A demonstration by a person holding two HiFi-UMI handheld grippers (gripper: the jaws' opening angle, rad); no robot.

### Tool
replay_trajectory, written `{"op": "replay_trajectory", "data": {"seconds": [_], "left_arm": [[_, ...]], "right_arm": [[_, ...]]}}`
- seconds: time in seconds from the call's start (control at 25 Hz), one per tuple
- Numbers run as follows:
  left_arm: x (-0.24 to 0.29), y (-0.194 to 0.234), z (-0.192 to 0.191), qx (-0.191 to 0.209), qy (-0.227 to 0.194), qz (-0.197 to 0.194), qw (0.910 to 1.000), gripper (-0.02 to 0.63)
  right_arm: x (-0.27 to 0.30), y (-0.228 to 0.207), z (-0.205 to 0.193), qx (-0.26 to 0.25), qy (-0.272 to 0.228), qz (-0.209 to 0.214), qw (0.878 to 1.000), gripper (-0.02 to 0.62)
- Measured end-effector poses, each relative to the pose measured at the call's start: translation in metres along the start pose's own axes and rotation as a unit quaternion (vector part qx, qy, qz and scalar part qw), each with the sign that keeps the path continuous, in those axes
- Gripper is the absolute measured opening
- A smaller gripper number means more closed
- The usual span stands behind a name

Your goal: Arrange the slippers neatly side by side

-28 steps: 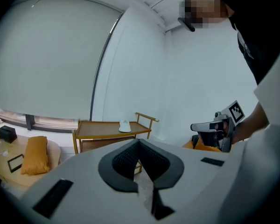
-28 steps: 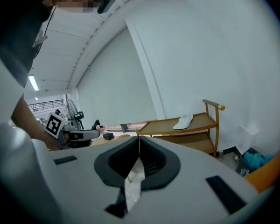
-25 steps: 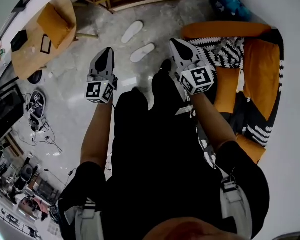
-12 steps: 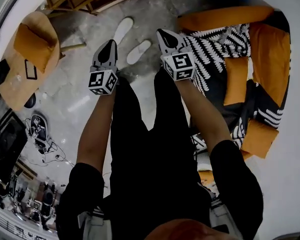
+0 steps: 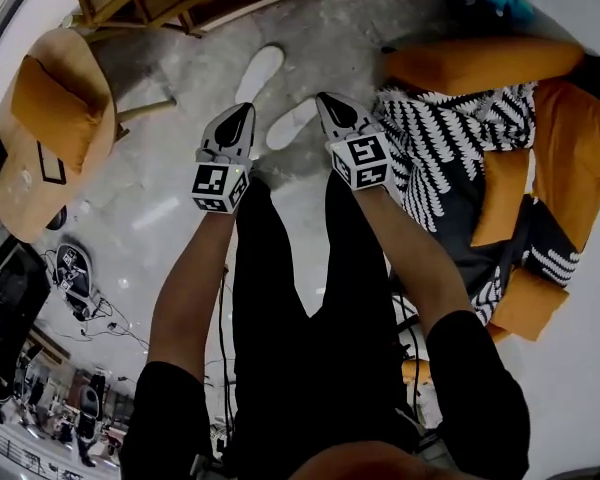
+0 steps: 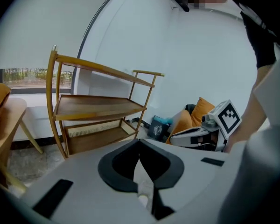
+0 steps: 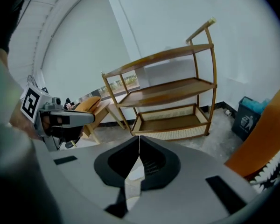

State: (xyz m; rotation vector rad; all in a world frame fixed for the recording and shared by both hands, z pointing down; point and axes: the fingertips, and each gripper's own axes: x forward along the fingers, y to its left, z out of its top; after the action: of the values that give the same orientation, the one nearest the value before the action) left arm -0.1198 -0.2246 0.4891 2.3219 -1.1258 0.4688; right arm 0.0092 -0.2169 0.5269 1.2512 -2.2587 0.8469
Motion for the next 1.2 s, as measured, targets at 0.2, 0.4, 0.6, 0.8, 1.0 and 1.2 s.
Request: {"op": "replay_trajectory", "data": {"seconds": [0.2, 0.4, 0.6, 0.8, 1.0, 1.2], "left_arm": [[0.032, 0.026, -0.05, 0.017, 0.025, 0.002, 0.9995, 0.015], [0.06, 0.044, -0.094, 0.012, 0.041, -0.001, 0.9991, 0.016], [0.095, 0.059, -0.148, 0.029, 0.097, -0.019, 0.9947, 0.017], [0.126, 0.077, -0.21, 0.073, 0.164, -0.028, 0.9833, 0.021], [0.157, 0.099, -0.262, 0.09, 0.215, -0.026, 0.972, 0.106], [0.185, 0.114, -0.298, 0.123, 0.272, -0.027, 0.954, 0.11]], "right_arm": [[0.044, -0.008, -0.037, 0.014, 0.029, 0.015, 0.999, 0.032], [0.077, -0.01, -0.073, -0.062, 0.056, 0.036, 0.996, 0.032], [0.104, -0.025, -0.124, -0.082, 0.093, 0.044, 0.991, 0.032], [0.129, -0.047, -0.163, -0.085, 0.107, 0.042, 0.99, 0.032], [0.16, -0.072, -0.197, -0.102, 0.13, 0.034, 0.986, 0.032], [0.186, -0.09, -0.221, -0.121, 0.149, 0.035, 0.981, 0.032]]}}
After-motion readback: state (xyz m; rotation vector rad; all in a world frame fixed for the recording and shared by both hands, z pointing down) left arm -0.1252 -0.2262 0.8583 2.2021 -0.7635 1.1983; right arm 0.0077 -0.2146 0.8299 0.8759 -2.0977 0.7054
